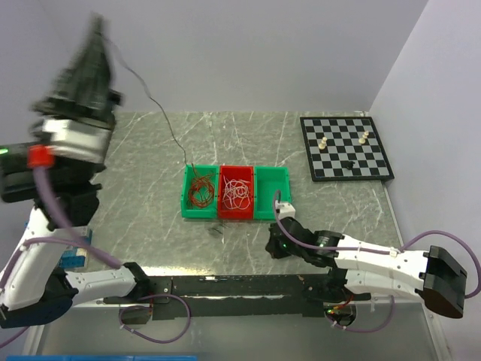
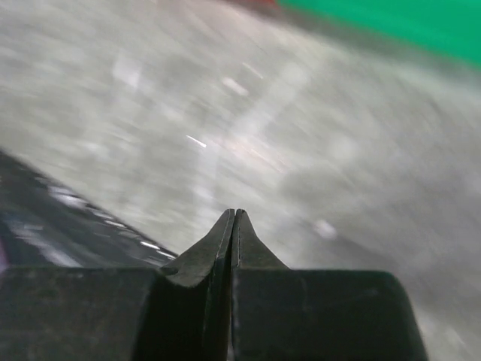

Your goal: Untangle the cables

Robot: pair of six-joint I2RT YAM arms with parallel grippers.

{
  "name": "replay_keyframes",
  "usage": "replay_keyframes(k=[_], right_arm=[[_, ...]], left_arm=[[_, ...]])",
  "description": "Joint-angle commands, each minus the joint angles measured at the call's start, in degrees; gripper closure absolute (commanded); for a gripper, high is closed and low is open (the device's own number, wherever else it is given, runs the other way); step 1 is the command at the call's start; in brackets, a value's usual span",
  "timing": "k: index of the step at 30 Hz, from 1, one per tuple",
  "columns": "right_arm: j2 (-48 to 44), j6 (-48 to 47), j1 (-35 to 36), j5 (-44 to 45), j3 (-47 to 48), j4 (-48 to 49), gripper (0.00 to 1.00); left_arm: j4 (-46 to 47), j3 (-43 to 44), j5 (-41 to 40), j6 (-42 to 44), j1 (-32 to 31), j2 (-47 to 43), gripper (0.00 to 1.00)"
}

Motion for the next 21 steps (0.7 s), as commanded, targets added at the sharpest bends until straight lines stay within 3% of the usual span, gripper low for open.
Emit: replay_keyframes(k=[1,5,11,16,21], right_arm=[[-2.4,5.8,1.0,3.7,-2.6,-9.0,1.00],[-3.9,7.9,1.3,6.0,-2.6,-12.4,1.00],[-8.8,4.1,1.3,6.6,-0.9,-8.2,1.00],[-9.6,-3.8,1.3,3.3,4.1,-0.7,0.69],[-8.6,-8.7,1.3,-0.2,8.2,3.2,0.52]], left_arm=[[18.5,10.8,-8.5,7.8,0.1,1.3,0.99],[16.6,14.6,-9.8,6.3,0.1,2.4,0.99],[6.9,2.8,0.5,4.8,0.2,-4.2,0.97],[1.3,0.4,2.9,2.1,0.1,-5.0,0.99],[-2.6,-0.6,6.2,1.8,0.1,-5.5,0.99]])
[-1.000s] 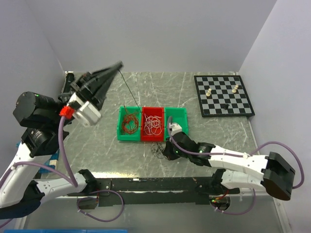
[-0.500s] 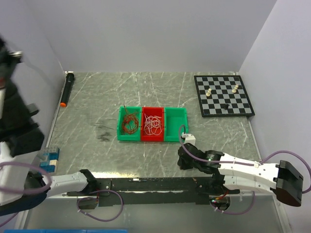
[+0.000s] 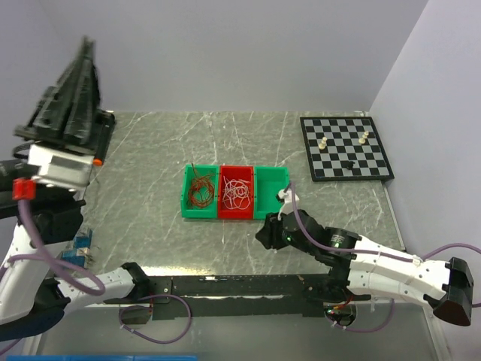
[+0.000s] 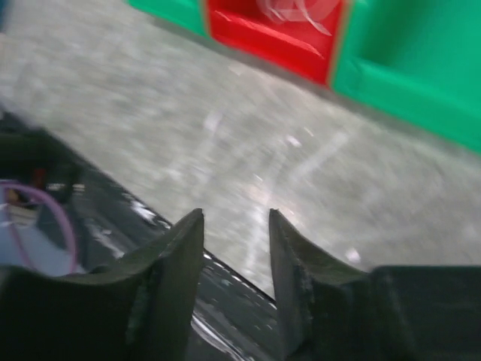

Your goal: Untangle the cables

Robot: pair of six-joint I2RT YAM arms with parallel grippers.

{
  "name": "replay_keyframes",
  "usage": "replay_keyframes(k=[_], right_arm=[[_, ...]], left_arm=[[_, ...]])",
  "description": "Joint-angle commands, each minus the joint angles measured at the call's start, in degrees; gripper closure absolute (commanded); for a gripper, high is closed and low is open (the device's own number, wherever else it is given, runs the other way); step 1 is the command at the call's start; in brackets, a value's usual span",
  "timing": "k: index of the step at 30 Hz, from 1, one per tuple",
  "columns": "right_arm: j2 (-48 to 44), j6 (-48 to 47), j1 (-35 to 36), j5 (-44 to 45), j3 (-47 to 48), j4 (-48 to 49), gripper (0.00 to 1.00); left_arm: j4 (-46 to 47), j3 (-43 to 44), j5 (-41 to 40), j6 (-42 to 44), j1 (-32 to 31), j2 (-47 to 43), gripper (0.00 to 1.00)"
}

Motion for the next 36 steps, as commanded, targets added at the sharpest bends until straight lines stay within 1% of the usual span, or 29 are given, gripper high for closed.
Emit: replay_keyframes(k=[1,3,5,7,8,11,12,14,18,23,28,31,34,36], right_arm=[[-0.2,-6.4,0.4,-3.6,4.6,7.5,0.49],[-0.7,-7.3,0.4,-5.1,4.7,9.5,0.41],[-1.1,-8.0,0.4,-7.0,5.1,11.3,0.35],[-1.1,-9.0,0.4,-9.4,5.1,13.5,0.31],[-1.1,-9.5,0.4,-10.0,5.1,14.5,0.28],[0.5,-10.5,0.4,-11.8,6.0,16.9,0.24],[1.3,-11.0,0.4,-11.8,6.4,17.6,0.24],[3.8,-12.3,0.3,-14.5,7.8,18.5,0.23],[7.9,-13.1,0.3,-15.0,9.2,19.6,0.23],[9.6,-12.2,0.3,-9.2,8.2,20.2,0.25],[9.9,-12.2,1.0,-0.8,7.3,16.1,0.29],[9.5,-12.1,1.8,3.6,5.3,15.2,0.30],[12.1,-10.5,1.9,6.0,5.0,12.7,0.31],[13.3,-10.0,2.8,6.7,4.4,12.9,0.31]], left_arm=[[-5.1,-0.1,5.3,-1.0,0.1,-0.8,0.99],[-6.7,-0.8,8.0,-0.4,0.2,-1.2,0.98],[-7.5,-1.6,10.4,0.1,0.2,-1.7,0.98],[-8.0,-2.6,13.0,-0.4,0.1,-1.9,0.98],[-8.0,-3.1,14.2,-0.6,0.1,-2.2,0.97],[-8.4,-4.6,19.3,-1.6,0.1,-3.0,0.94],[-8.4,-5.1,20.6,-2.2,0.2,-3.2,0.94],[-9.2,-5.2,22.7,-2.0,0.1,-3.0,0.95],[-7.8,-4.3,23.2,-3.8,0.1,-2.1,0.95],[-7.2,-4.2,23.8,-4.4,0.2,-1.8,0.96],[-6.6,-4.7,23.6,-4.7,0.1,-2.1,0.97],[-6.0,-5.9,23.5,-4.7,0.1,-2.5,0.98],[-6.3,-7.1,23.3,-5.8,0.1,-3.3,0.98],[-7.2,-7.8,23.3,-6.8,0.1,-3.8,0.99]])
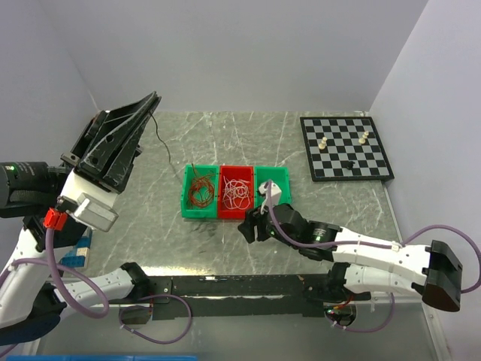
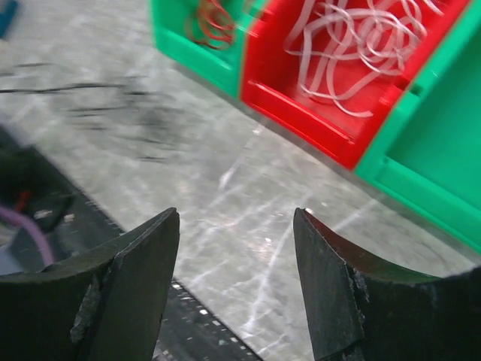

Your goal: Untangle the cables

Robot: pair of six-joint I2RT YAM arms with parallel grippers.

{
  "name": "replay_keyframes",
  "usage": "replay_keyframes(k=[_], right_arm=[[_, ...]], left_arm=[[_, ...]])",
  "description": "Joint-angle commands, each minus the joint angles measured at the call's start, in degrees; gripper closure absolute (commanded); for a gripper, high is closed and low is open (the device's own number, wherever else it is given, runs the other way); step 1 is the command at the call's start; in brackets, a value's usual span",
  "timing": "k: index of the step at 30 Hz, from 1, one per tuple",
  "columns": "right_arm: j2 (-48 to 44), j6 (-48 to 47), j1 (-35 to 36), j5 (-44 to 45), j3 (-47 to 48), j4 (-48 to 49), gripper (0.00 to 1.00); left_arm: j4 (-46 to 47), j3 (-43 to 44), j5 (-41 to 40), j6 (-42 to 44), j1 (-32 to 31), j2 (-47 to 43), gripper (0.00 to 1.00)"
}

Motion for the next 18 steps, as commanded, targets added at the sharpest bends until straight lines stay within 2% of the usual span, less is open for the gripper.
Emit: replay_keyframes(k=[1,7,18], right_arm=[[2.8,1.5,1.6,5.6,-1.4,-1.1,0.32],[3.0,0.6,3.8,2.9,-3.2,2.2,0.31],[-6.8,-2.6,4.2,-6.3,-10.7,11.4,0.26]], left_arm=[[0.4,-1.3,0.7,-3.2,0.2,-1.2,0.99],[-1.5,-3.3,1.5,-3.8,0.1,-2.2,0.99],[-2.4,-4.4,2.7,-4.3,0.1,-2.9,0.99]])
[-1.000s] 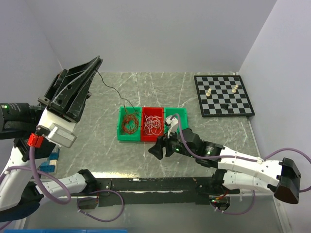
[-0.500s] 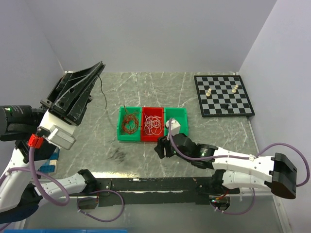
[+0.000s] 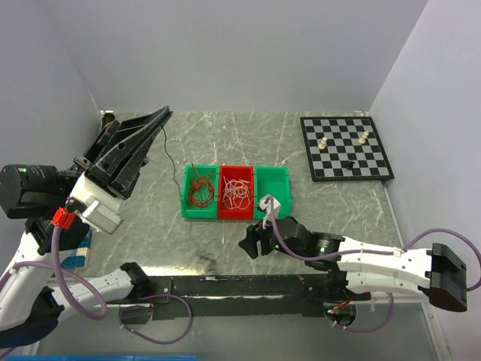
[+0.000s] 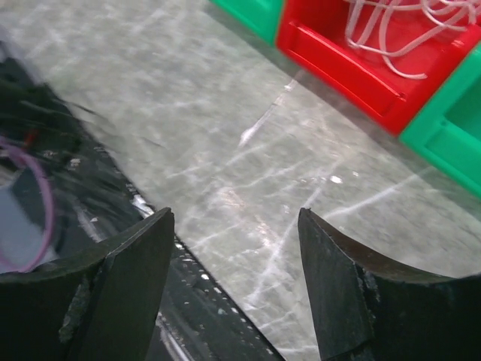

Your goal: Untangle the cables

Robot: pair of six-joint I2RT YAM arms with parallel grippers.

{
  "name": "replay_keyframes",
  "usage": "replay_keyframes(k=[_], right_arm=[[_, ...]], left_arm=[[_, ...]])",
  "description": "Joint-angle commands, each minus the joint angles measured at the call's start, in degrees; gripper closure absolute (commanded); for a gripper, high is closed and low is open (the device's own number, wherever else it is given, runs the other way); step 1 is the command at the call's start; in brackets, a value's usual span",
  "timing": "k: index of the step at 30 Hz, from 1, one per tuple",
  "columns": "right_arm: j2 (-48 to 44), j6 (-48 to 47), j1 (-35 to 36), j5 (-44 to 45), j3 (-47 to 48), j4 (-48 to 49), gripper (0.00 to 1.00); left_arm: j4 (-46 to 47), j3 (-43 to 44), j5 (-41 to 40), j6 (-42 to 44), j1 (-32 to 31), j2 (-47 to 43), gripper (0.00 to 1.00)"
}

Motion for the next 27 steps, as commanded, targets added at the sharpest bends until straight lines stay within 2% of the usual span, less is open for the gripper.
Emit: replay_keyframes(k=[1,5,10,12,16,17,20,23,27], right_arm=[[-4.5,-1.6,0.5,-4.2,-3.5,7.8,0.25],[-3.9,-1.6,0.2,-5.0,-5.8,11.6,0.25],[3.4,-1.0,-0.4,-4.4,-4.1,12.0,0.30],[6.3,-0.7,-0.4,-4.2,-3.8,13.1,0.40],[9.7,-0.1,-0.7,-4.4,-2.7,13.2,0.71],[9.9,-0.1,-0.7,-4.4,-2.6,12.9,0.76],[8.9,0.5,-0.7,-3.5,-3.6,12.4,0.86],[7.0,1.4,-0.7,-1.9,-4.6,11.4,1.00],[4.3,2.4,-0.8,-1.3,-6.1,9.7,1.00]], left_arm=[[0.1,-0.5,2.1,-1.7,0.1,-0.8,0.99],[-3.2,-0.8,5.0,-2.1,0.2,-0.9,0.99],[-6.6,-2.8,6.7,-1.7,0.2,-1.8,0.99],[-6.7,-4.1,6.1,-1.4,0.1,-2.4,0.99],[-7.1,-4.9,5.0,-0.4,0.1,-3.1,0.99],[-7.2,-4.9,4.6,0.4,0.1,-3.2,0.99],[-6.5,-5.0,3.4,1.9,0.1,-3.5,0.99],[-5.1,-4.9,2.5,3.2,0.1,-3.8,0.99],[-4.0,-4.4,-0.3,7.2,0.2,-4.4,0.99]])
